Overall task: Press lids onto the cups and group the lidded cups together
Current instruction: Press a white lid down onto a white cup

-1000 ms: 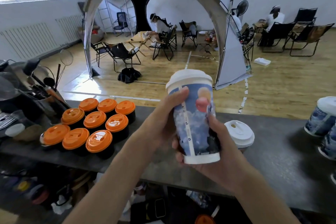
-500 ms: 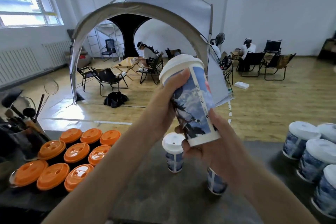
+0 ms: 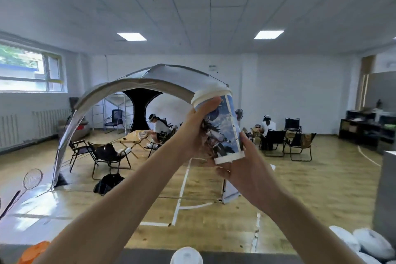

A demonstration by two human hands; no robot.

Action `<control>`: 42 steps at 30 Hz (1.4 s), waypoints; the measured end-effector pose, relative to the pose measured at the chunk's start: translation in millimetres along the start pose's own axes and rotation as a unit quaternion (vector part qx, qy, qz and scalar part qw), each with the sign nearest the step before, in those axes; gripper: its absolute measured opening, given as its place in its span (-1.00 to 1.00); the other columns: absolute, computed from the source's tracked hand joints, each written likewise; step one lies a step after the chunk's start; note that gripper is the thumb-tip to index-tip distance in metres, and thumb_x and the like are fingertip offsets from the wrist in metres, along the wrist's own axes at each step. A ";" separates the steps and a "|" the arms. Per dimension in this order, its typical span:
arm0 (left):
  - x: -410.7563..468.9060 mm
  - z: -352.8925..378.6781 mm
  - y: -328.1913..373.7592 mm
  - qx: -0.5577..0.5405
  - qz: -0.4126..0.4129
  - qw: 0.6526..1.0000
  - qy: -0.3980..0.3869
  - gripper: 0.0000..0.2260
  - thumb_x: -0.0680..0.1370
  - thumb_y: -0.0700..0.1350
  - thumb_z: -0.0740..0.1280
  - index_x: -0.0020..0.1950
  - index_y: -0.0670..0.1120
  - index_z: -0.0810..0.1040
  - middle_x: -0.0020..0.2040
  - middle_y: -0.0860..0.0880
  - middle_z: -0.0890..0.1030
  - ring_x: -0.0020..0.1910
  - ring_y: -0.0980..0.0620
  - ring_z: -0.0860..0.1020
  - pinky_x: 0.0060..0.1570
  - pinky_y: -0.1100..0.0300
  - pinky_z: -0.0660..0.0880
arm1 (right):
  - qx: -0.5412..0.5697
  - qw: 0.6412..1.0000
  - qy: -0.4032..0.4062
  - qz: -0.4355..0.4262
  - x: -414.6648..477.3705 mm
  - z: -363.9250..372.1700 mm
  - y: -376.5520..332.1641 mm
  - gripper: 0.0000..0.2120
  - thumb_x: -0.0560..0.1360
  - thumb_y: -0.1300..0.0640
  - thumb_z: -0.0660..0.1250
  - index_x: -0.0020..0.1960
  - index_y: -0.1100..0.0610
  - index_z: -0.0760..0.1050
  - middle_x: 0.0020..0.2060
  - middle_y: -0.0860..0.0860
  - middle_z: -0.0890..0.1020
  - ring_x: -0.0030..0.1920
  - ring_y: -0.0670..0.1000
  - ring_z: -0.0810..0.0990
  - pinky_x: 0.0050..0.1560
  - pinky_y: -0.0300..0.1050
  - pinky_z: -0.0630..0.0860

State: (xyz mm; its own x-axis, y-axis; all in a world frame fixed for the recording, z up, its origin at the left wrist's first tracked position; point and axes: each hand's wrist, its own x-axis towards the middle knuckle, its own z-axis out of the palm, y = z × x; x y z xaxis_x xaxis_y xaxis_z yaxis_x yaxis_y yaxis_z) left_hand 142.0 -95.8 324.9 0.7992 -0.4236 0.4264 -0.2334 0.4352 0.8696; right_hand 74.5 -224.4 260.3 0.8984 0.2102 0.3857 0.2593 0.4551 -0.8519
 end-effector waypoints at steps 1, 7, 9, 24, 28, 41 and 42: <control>9.4 1.7 3.1 0.010 0.020 1.000 0.017 -0.50 0.36 -0.04 0.57 0.20 -0.27 0.60 -0.10 -0.16 0.73 -0.21 -0.07 0.72 -0.24 0.15 0.64 | -0.023 1.000 0.013 -0.015 4.9 -1.2 -6.3 -0.42 0.53 -0.28 0.18 0.34 0.10 0.51 0.07 0.18 0.65 -0.14 0.07 0.68 -0.16 -0.11 0.59; 42.1 14.1 30.5 0.017 0.058 0.998 0.001 -0.20 0.21 0.14 0.57 0.33 -0.27 0.56 0.10 -0.23 0.69 -0.05 -0.12 0.70 -0.05 0.10 0.67 | -0.001 0.998 0.043 -0.046 28.6 3.3 -39.4 -0.33 0.39 -0.31 0.41 0.30 0.15 0.52 0.06 0.22 0.66 -0.11 0.12 0.60 -0.10 -0.05 0.49; 48.6 16.0 38.6 0.020 0.059 0.998 -0.016 -0.21 0.22 0.18 0.54 0.32 -0.24 0.57 0.14 -0.21 0.69 0.00 -0.11 0.70 -0.01 0.12 0.67 | 0.019 0.999 0.013 -0.026 31.5 4.6 -51.0 -0.43 0.50 -0.28 0.23 0.31 0.11 0.53 0.10 0.21 0.65 -0.12 0.08 0.58 -0.09 -0.09 0.44; 71.9 33.6 72.1 0.044 0.104 0.993 -0.019 -0.01 0.16 0.27 0.65 0.43 -0.23 0.48 0.25 -0.22 0.67 0.17 -0.16 0.67 0.02 0.12 0.63 | 0.018 0.996 0.056 -0.072 42.2 19.8 -83.6 -0.41 0.49 -0.27 0.24 0.28 0.17 0.52 -0.06 0.16 0.68 -0.26 0.04 0.62 -0.30 -0.18 0.57; 70.2 35.8 76.3 0.045 0.108 0.993 -0.030 0.10 0.07 0.34 0.68 0.43 -0.24 0.48 0.25 -0.24 0.66 0.19 -0.19 0.66 0.04 0.12 0.62 | -0.007 0.992 0.078 -0.095 40.5 26.2 -85.5 -0.42 0.42 -0.20 0.33 0.29 0.16 0.51 0.07 0.25 0.67 -0.24 0.05 0.63 -0.29 -0.18 0.57; 51.8 39.4 91.0 0.090 0.108 0.986 -0.091 -0.09 0.22 0.31 0.62 0.39 -0.19 0.52 0.24 -0.21 0.67 0.21 -0.16 0.67 0.20 0.06 0.62 | -0.073 0.983 0.063 -0.154 23.4 32.2 -86.8 -0.01 0.10 -0.32 0.65 0.33 0.21 0.47 0.06 0.29 0.67 -0.21 0.08 0.65 -0.26 -0.18 0.59; 49.8 40.1 93.1 0.090 0.110 0.985 -0.098 -0.04 0.18 0.34 0.63 0.40 -0.19 0.52 0.25 -0.22 0.67 0.19 -0.16 0.67 0.17 0.08 0.63 | -0.061 0.985 0.048 -0.151 21.3 32.8 -87.8 -0.07 0.17 -0.34 0.60 0.33 0.19 0.46 0.09 0.31 0.66 -0.23 0.07 0.65 -0.26 -0.18 0.58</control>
State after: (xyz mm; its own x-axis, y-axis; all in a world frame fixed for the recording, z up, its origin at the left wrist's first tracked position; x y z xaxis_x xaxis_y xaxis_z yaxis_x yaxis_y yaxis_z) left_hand 137.9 -108.3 437.1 0.5997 -0.4875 0.6346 -0.4980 0.3935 0.7728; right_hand 59.3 -231.5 355.0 0.8010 -0.0046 0.5986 0.5562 0.3755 -0.7414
